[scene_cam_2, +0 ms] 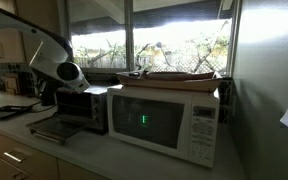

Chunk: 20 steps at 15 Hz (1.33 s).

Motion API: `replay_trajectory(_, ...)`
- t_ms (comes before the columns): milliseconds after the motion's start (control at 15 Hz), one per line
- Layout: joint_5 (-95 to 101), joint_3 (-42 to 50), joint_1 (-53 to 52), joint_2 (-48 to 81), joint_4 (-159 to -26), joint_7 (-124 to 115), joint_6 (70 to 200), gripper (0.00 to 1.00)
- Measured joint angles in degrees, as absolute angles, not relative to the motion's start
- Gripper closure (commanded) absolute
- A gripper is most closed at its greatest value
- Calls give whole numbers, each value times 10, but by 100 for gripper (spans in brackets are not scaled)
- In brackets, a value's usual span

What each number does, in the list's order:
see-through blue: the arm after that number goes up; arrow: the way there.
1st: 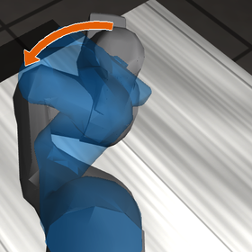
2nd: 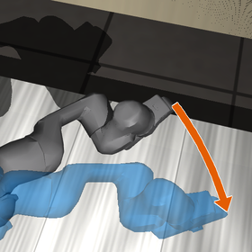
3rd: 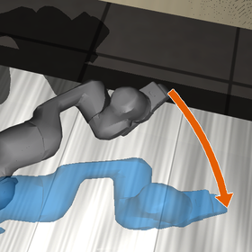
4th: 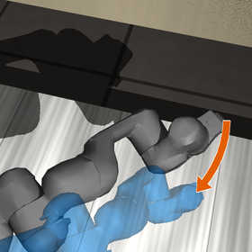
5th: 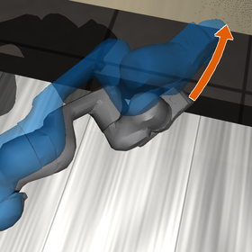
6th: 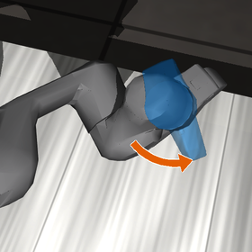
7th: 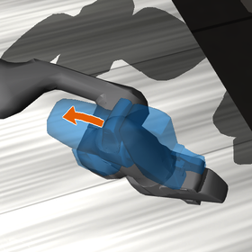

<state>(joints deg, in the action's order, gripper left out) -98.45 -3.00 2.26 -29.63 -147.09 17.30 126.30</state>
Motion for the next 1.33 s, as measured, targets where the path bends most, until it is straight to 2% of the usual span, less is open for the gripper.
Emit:
replay_trajectory(667, -932, -4, 37, -363, -1536, 278, 1104, 99)
replay_trajectory(1333, -983, 7, 40, -356, -1542, 291, 1069, 100)
